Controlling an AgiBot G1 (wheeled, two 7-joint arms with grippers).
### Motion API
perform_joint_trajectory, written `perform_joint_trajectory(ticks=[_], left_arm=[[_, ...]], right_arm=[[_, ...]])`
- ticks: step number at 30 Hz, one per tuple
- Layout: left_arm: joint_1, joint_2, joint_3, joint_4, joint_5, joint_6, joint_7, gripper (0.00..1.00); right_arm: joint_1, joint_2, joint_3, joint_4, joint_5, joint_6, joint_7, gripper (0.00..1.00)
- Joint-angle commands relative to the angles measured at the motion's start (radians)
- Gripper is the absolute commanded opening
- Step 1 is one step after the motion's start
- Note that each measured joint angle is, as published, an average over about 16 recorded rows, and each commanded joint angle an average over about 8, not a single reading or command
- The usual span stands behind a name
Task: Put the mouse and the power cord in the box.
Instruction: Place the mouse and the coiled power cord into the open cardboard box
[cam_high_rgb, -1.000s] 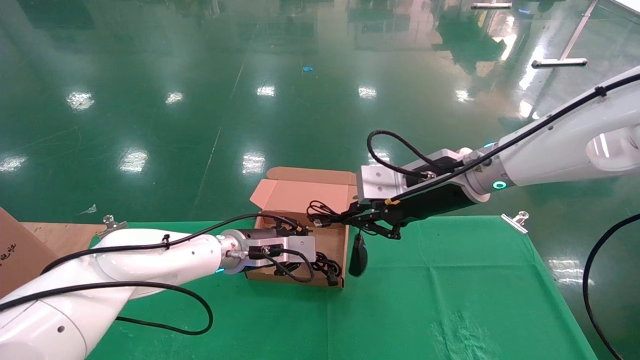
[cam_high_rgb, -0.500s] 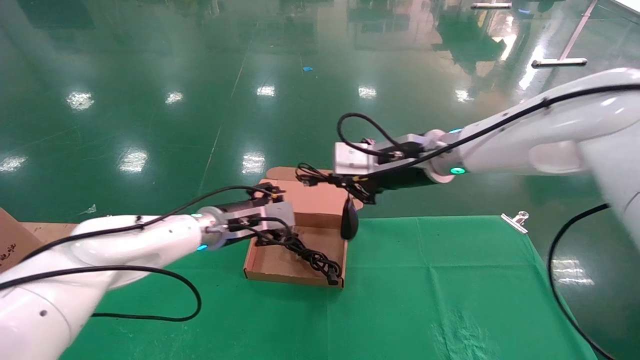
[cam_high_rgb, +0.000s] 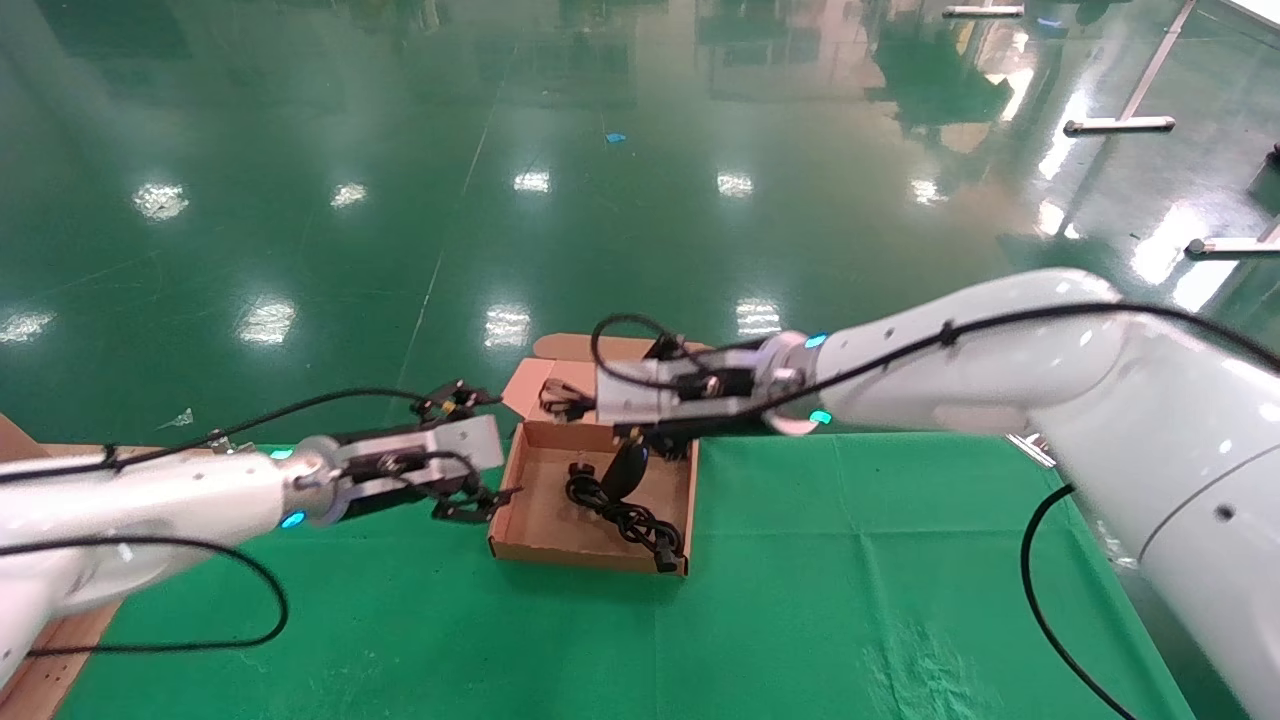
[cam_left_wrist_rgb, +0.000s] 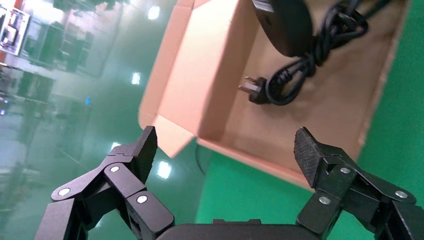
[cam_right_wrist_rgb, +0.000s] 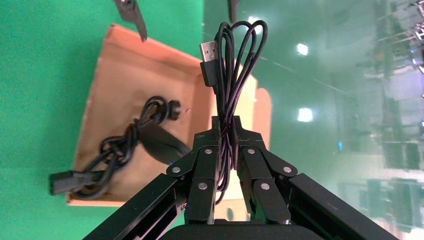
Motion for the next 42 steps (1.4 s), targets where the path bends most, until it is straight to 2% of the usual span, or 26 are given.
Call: perform_joint_trajectory(ticks=[1,5,6,7,13,14,15,33,42], left_arm=[[0.011,-0.018,-0.015,0.010,-0.021,0.025,0.025,1.00],[0.023,-0.025,-0.044,0.027,-0.060,0.048,0.072,1.00],[0.024,-0.025,-0.049,0.031,-0.067,0.053,0.084,1.00],[0.025,-0.025,-0.053,0.035,-0.073,0.059,0.095,1.00],[0.027,-0.026,-0.071,0.055,-0.097,0.086,0.134,1.00],[0.027,-0.026,-0.072,0.057,-0.099,0.088,0.137,1.00],[0.027,-0.026,-0.074,0.058,-0.101,0.090,0.138,1.00],[0.030,-0.028,-0.072,0.048,-0.097,0.087,0.127,1.00],[0.079,-0.092,-0.134,-0.082,-0.122,0.161,-0.001,1.00]], right_arm=[[-0.016,0.000,-0.038,0.024,0.006,0.023,0.018,0.00],[-0.029,0.001,-0.102,0.052,0.019,0.055,0.045,0.00],[-0.031,0.001,-0.118,0.058,0.020,0.062,0.049,0.04],[-0.032,0.001,-0.133,0.064,0.021,0.069,0.052,0.13],[-0.043,0.002,-0.198,0.090,0.023,0.097,0.061,0.88],[-0.045,0.002,-0.203,0.092,0.024,0.099,0.062,0.96],[-0.046,0.002,-0.206,0.093,0.024,0.101,0.063,1.00],[-0.044,0.009,-0.192,0.094,0.024,0.093,0.059,1.00],[-0.107,0.081,-0.091,0.160,0.096,0.014,0.103,1.00]])
